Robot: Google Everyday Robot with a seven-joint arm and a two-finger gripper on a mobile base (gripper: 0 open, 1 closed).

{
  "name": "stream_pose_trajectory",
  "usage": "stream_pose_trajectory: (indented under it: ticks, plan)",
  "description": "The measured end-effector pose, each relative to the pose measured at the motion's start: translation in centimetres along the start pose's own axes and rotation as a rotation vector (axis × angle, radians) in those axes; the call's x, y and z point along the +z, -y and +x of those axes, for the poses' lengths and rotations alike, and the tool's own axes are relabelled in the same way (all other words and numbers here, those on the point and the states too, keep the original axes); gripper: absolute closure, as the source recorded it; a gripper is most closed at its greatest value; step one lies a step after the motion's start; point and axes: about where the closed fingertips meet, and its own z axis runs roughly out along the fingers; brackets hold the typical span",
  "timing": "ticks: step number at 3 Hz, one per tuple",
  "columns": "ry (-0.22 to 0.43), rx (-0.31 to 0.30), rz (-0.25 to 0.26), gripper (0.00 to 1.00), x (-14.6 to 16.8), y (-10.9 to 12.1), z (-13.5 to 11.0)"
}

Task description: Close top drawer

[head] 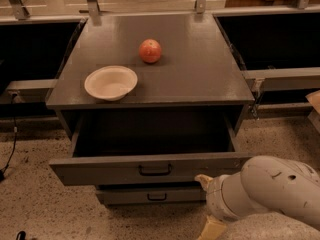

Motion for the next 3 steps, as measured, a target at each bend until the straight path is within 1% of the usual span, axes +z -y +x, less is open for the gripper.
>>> stream_pose_trajectory:
  ticks: [1, 2, 3]
  plan:
    - [0.091, -0.018, 0.062, 0.40, 0.5, 2.6, -0.2]
    - [0.156, -0.015, 0.105, 0.63, 1.9, 5.5, 0.0]
    - [0.177, 0.014, 0.153, 0.60, 3.6, 7.8, 0.2]
